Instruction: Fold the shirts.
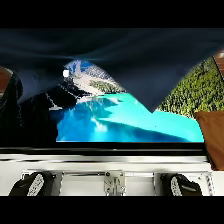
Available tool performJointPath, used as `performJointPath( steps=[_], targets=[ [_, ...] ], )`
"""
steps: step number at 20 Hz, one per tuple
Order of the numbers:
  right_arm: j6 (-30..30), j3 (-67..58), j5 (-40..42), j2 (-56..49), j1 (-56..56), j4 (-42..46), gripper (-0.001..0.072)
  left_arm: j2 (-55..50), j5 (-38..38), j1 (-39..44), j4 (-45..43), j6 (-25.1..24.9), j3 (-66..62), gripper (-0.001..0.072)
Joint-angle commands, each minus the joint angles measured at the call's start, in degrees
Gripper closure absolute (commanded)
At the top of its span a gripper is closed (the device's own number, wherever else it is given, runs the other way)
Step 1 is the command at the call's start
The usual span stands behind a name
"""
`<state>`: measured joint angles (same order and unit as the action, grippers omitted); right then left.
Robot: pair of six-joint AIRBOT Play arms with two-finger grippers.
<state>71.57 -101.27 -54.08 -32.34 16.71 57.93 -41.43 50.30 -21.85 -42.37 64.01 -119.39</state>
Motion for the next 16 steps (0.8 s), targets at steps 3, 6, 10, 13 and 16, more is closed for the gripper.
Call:
performJointPath(
  steps=[3, 6, 10, 13, 16],
  targets=[
    [12.48, -11.19, -8.41, 7.39, 0.02, 22.27, 0.0645, 8.13, 7.02, 0.85, -17.51, 10.19, -4.55, 0.0672],
    [12.46, -11.13, -24.24, 6.97, 0.02, 23.50, 0.0645, 8.33, 26.21, 0.92, -21.77, 10.67, -4.00, 0.0672],
    [12.46, -8.81, -46.07, 2.58, 0.02, 26.25, 0.0645, 8.33, 41.94, 0.92, -21.94, 11.17, 6.43, 0.0672],
    [14.29, 1.53, -52.04, -0.15, 0.02, 29.40, 0.0645, 8.26, 43.32, 0.90, -21.94, 11.72, 20.17, 0.0673],
    [15.45, 19.93, -48.24, -1.27, 0.02, 26.25, 0.0645, 7.04, 41.68, 0.92, -21.46, 11.76, 36.83, 0.0672]
  ],
)
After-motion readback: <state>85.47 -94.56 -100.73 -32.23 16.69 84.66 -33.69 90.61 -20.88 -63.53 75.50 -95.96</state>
